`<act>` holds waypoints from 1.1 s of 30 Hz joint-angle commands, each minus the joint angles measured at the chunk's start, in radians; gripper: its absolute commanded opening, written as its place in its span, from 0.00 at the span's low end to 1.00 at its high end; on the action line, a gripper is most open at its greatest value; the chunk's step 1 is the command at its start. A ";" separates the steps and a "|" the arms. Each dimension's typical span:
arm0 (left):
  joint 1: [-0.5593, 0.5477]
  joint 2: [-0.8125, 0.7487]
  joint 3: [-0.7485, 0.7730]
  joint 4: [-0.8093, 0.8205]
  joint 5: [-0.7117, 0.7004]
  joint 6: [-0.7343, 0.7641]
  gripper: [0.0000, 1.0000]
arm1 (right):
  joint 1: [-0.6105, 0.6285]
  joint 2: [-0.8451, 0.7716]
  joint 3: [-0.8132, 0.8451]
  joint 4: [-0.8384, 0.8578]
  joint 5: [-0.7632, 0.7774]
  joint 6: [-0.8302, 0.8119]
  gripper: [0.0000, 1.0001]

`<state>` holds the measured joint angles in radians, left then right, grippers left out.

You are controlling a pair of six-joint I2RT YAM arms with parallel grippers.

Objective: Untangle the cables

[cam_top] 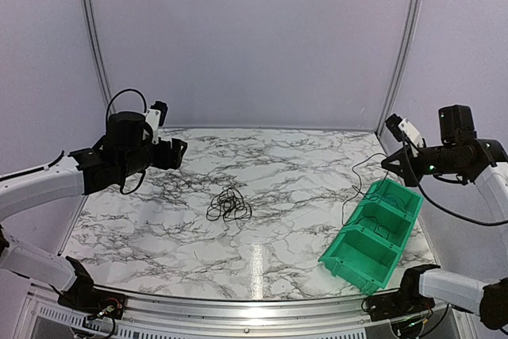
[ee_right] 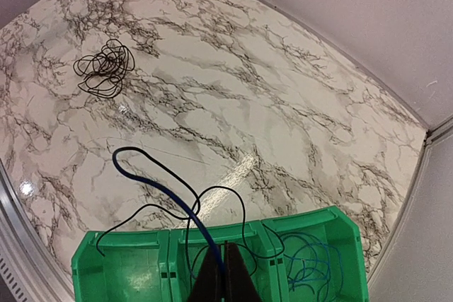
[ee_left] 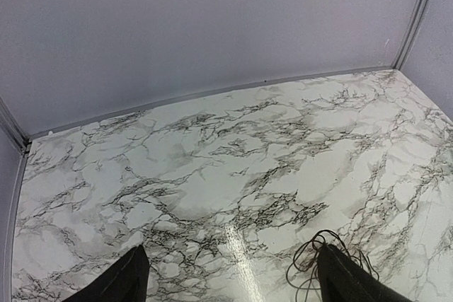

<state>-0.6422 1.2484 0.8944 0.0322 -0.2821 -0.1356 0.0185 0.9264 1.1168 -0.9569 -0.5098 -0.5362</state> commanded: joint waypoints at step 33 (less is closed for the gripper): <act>-0.001 -0.024 -0.001 0.023 0.052 -0.007 0.84 | -0.058 0.004 -0.014 -0.190 0.058 -0.075 0.00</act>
<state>-0.6422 1.2484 0.8944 0.0322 -0.2424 -0.1356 -0.0135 0.9096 1.1191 -1.1770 -0.5240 -0.6472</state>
